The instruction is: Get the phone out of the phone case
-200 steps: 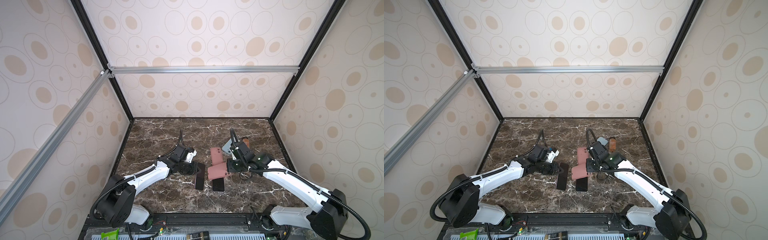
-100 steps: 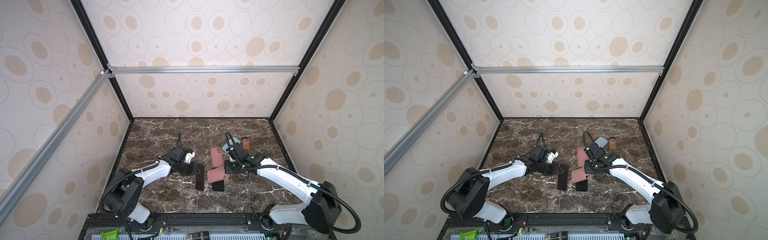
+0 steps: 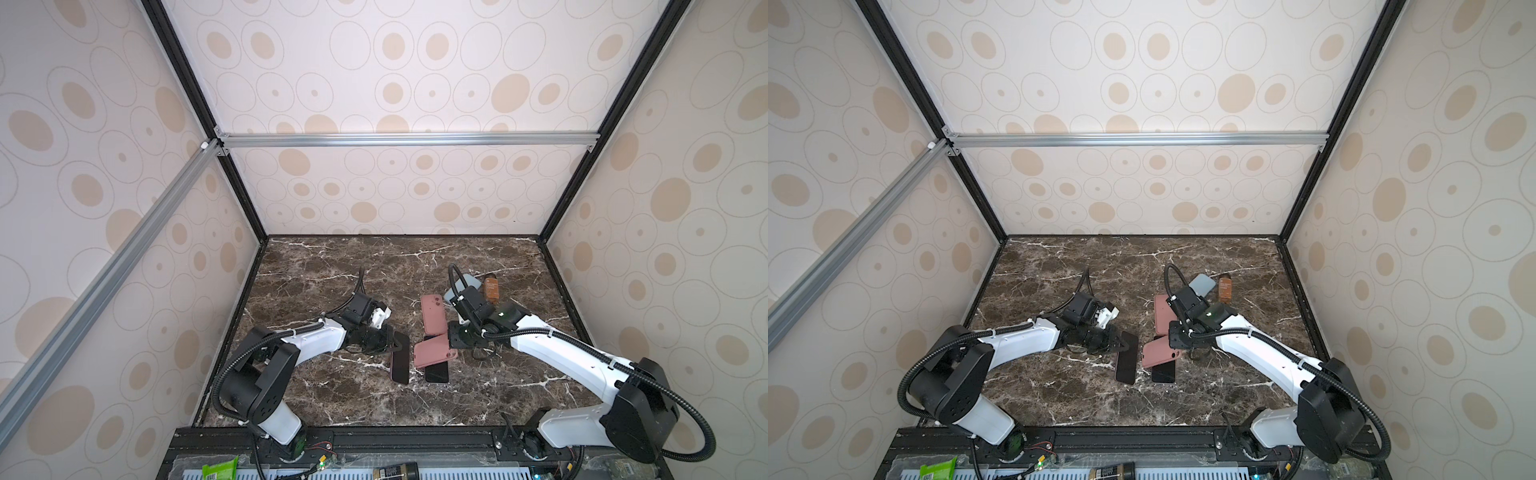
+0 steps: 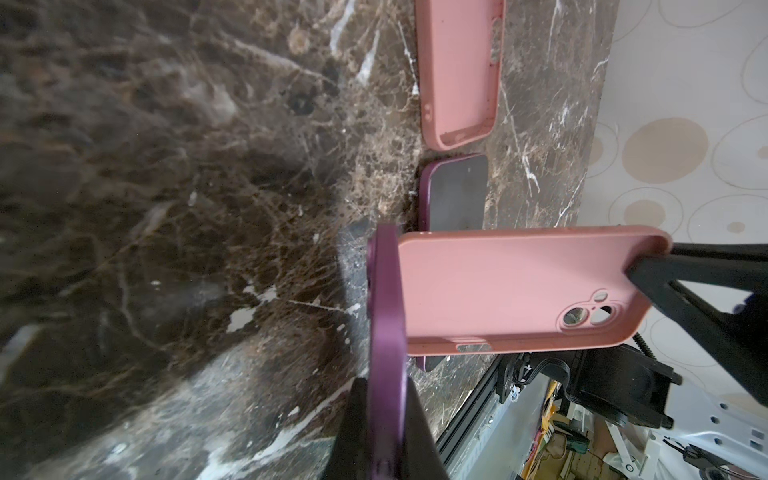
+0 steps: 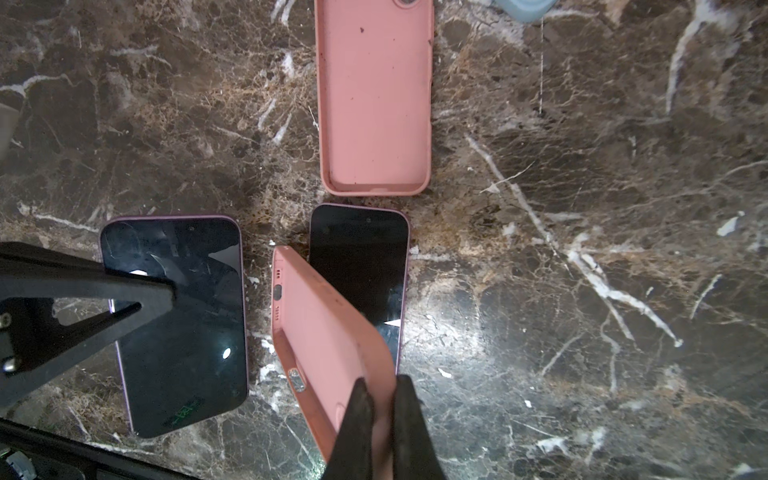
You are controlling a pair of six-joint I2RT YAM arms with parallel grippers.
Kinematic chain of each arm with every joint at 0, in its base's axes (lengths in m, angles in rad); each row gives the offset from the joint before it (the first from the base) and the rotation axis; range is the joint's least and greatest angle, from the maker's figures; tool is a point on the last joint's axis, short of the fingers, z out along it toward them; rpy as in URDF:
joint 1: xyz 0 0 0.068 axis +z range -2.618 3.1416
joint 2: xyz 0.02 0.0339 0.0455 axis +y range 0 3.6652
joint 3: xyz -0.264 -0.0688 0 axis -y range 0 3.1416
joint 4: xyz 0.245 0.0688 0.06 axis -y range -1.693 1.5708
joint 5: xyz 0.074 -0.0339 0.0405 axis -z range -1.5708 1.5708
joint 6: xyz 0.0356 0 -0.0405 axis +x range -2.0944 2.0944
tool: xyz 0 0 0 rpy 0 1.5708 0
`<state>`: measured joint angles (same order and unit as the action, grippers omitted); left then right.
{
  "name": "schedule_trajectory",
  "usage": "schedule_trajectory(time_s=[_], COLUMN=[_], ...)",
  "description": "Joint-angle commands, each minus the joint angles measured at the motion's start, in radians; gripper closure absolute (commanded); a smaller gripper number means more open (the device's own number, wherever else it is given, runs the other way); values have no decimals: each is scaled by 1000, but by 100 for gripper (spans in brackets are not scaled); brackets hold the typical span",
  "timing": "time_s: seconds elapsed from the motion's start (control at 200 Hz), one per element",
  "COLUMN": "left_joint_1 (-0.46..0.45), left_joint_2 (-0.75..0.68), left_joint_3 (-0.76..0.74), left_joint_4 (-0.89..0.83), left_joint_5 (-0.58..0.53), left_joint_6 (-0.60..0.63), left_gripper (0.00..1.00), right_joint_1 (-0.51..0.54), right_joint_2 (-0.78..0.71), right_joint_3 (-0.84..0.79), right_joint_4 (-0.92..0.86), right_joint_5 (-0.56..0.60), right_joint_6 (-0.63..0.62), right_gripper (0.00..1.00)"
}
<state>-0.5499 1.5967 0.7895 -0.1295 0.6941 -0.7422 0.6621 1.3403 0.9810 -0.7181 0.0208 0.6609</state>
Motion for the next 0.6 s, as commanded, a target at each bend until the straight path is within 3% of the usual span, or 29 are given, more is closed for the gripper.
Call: schedule_trajectory(time_s=[0.0,0.595], left_joint_1=[13,17], left_joint_2=[8,62], left_joint_3=[41,58], left_joint_4=[7,73], left_joint_5=[35,52], left_joint_6=[-14,-55], left_gripper=[100,100], right_joint_1=[9,11], right_joint_2=[3,20], right_joint_3=[-12,-16], right_joint_4=[-13,-3], right_joint_5=[11,-13], right_joint_6=[13,8], right_gripper=[100,100])
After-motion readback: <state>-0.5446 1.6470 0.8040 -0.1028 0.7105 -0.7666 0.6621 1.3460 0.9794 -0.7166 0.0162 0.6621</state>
